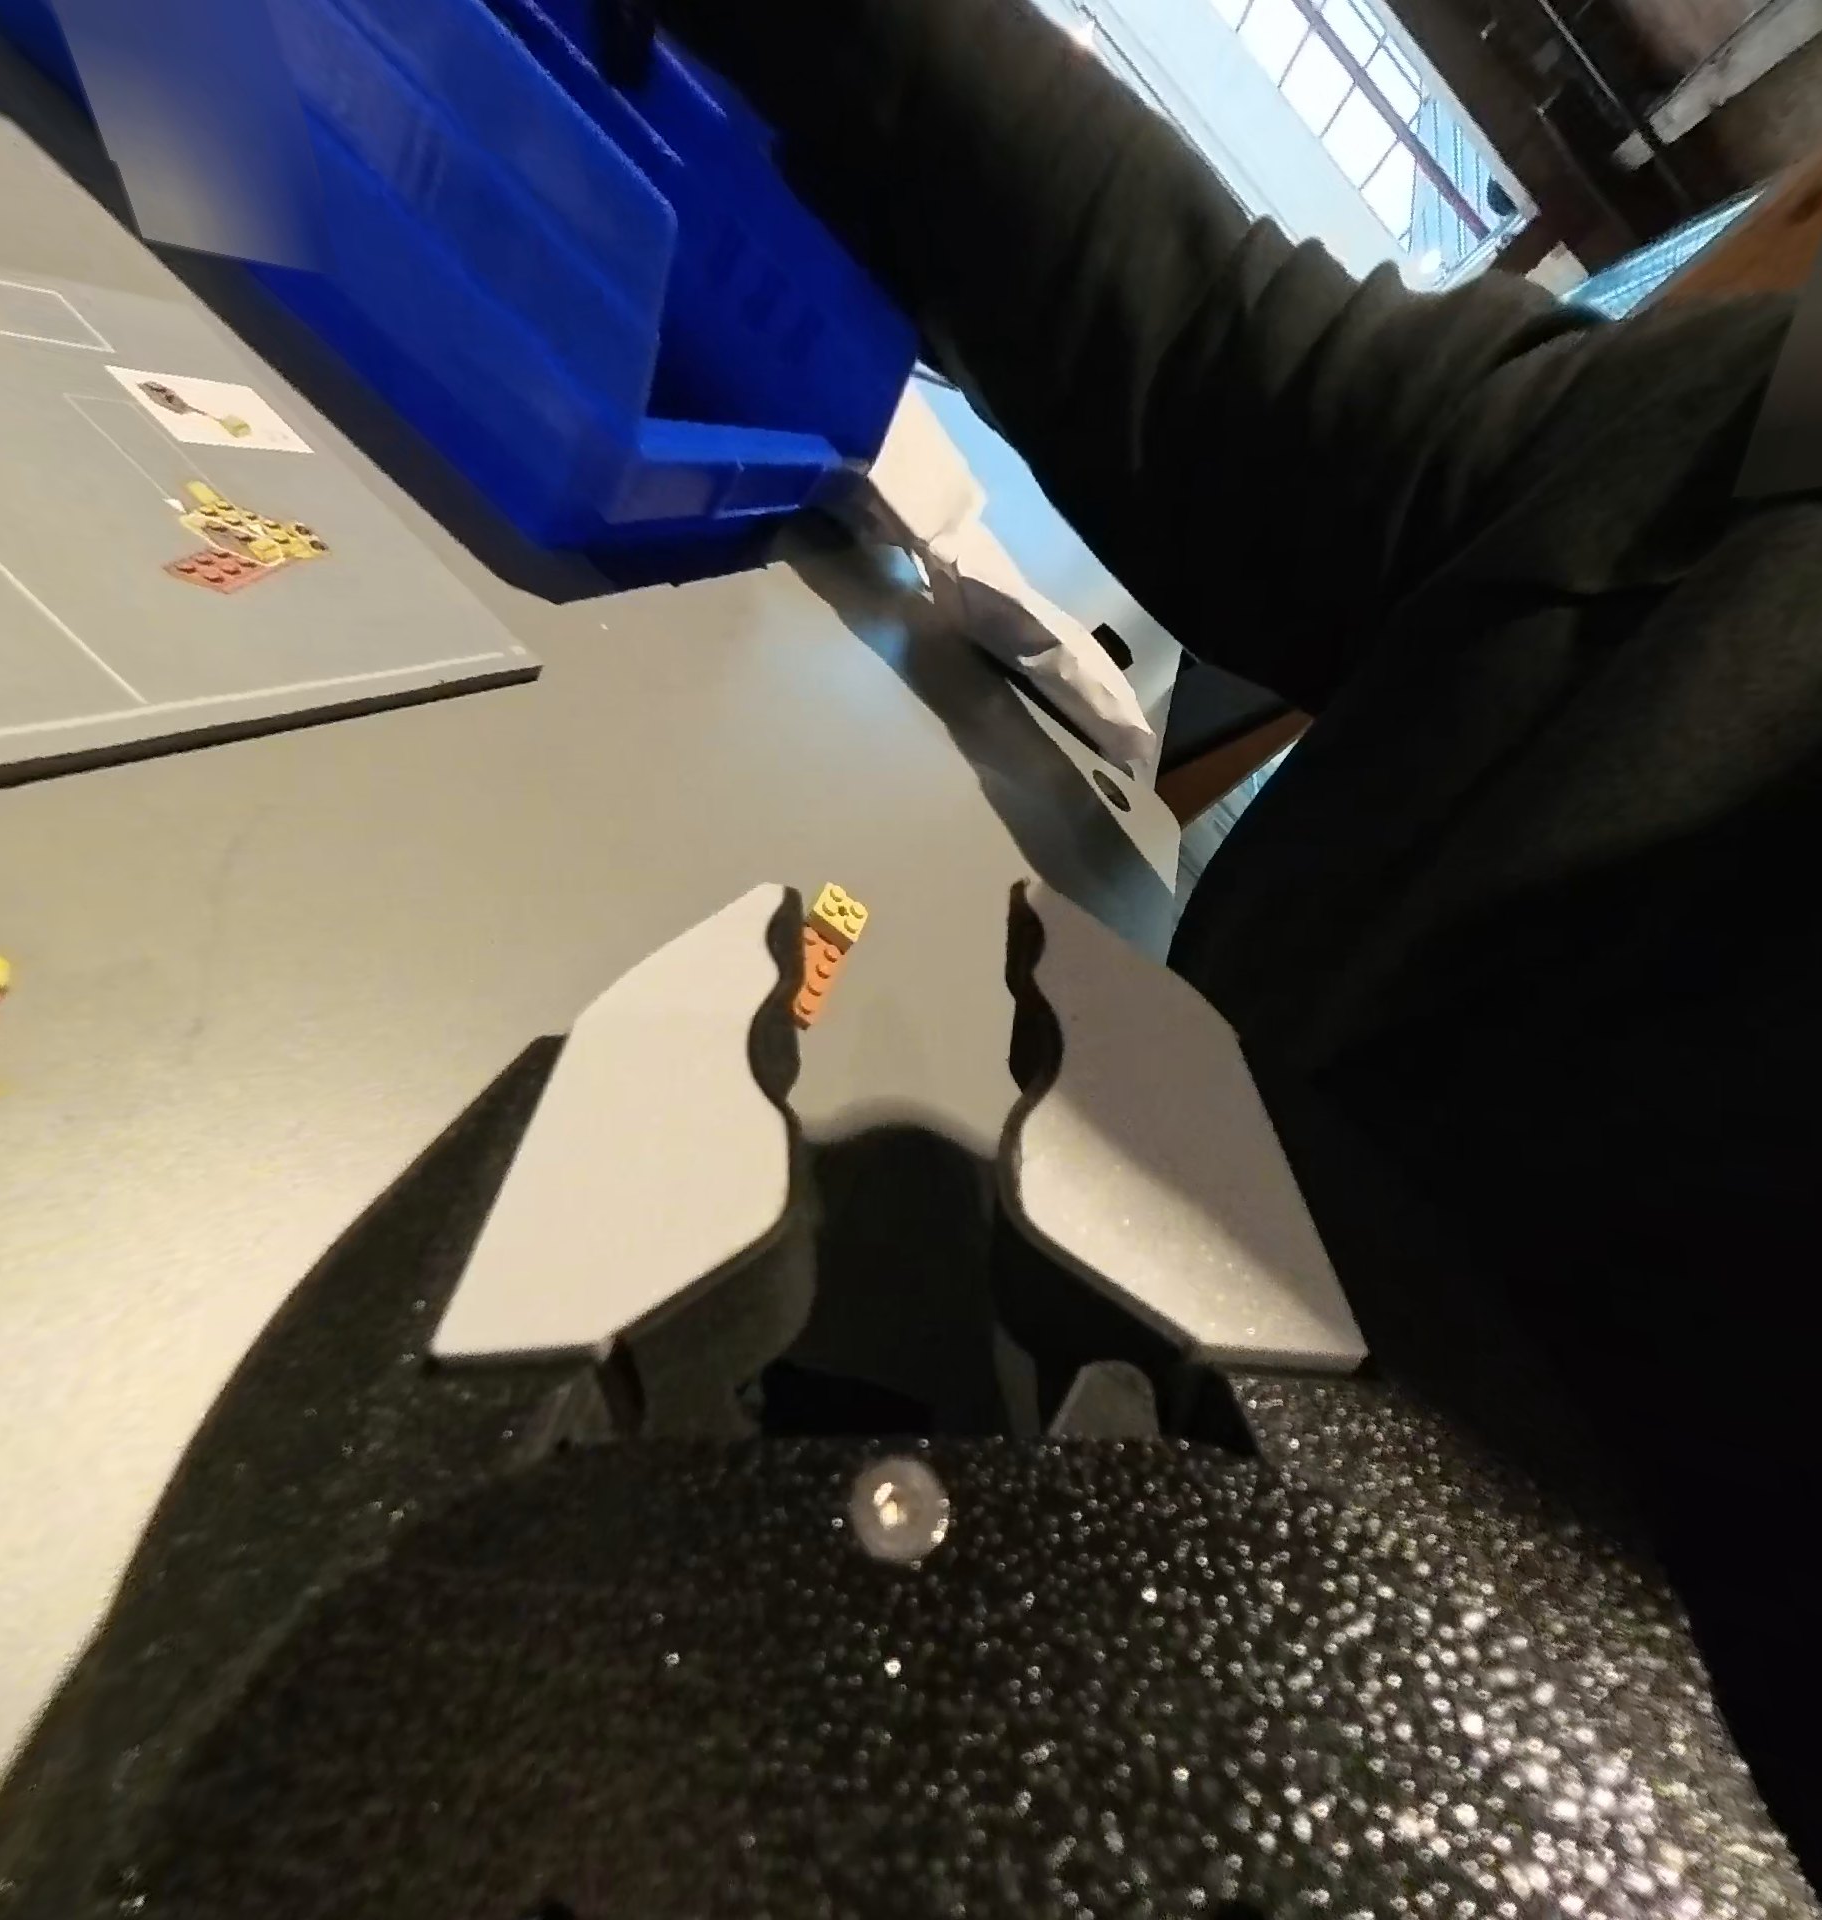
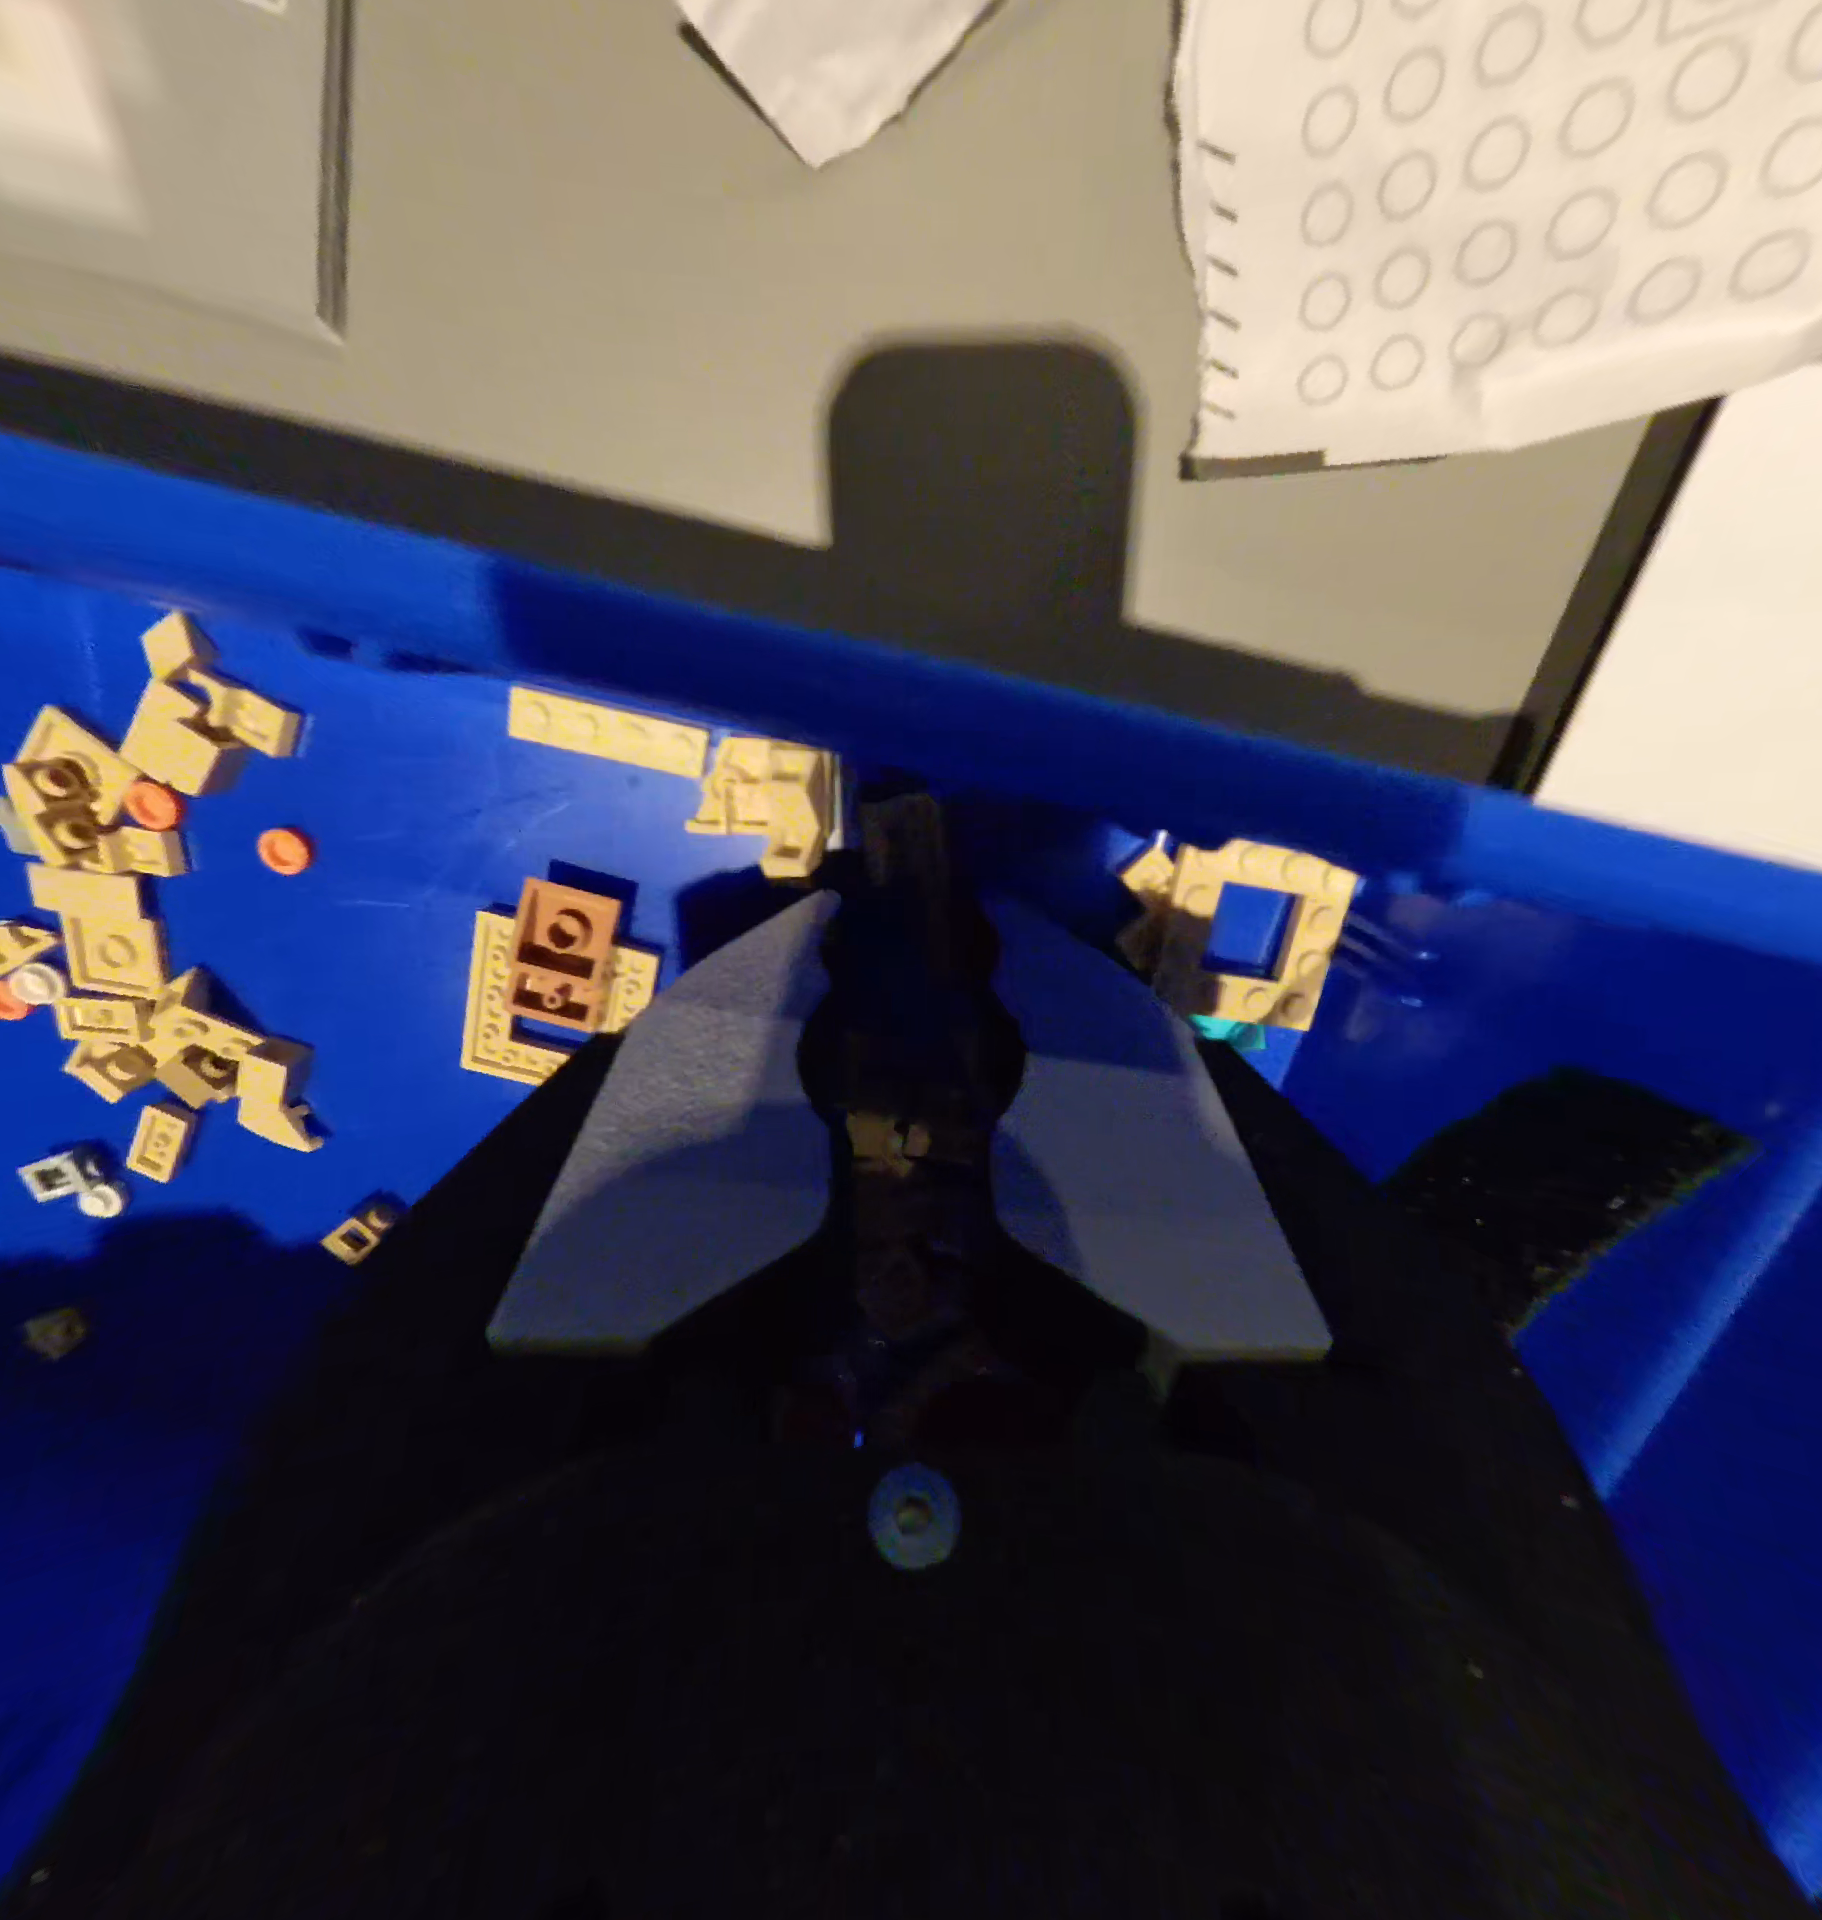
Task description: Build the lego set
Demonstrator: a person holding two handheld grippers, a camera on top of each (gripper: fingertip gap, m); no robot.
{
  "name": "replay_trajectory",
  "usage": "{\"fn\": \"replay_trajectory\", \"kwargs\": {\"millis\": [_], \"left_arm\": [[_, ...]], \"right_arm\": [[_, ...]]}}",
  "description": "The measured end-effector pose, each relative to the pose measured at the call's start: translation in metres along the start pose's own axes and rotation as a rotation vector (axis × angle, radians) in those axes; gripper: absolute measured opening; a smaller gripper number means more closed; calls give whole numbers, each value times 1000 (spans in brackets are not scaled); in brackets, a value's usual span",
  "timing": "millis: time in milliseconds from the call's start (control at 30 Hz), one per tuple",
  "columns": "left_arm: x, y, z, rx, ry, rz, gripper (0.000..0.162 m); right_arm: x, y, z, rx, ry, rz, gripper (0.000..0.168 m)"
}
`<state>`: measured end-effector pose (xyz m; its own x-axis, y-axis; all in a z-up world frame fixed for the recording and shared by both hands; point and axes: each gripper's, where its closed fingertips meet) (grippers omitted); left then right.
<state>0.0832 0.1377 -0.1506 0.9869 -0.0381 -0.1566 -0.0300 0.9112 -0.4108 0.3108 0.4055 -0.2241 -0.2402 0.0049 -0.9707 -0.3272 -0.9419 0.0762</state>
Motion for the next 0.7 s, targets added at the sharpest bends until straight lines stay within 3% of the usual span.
{"fn": "replay_trajectory", "kwargs": {"millis": [200, 333, 433, 567, 700], "left_arm": [[-2, -2, 3, 11, -24, -6, 34], [-4, -7, 4, 56, -31, -10, 34], [-8, -7, 5, 156, -19, 27, 34], [-13, -7, 27, 345, -78, 91, 36], [-16, -22, 70, 524, -233, 125, 41]], "right_arm": [[-2, -1, -6, 70, 48, -32, 13], [-32, 26, -10, 182, -14, -62, 12], [-78, 77, 7, 258, -252, -10, 12], [-144, 176, 57, 308, -746, 202, 12], [-169, 267, 100, 357, -1149, 433, 12]]}}
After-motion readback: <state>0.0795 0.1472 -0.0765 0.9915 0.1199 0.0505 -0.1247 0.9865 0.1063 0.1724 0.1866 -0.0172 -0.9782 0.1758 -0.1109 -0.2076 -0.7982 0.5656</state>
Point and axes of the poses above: each gripper's, where its closed fingertips meet, x out along the fingers, z out of its top, y = z × x across the jaws, and after that the axes turned 15 degrees about x, right-handed
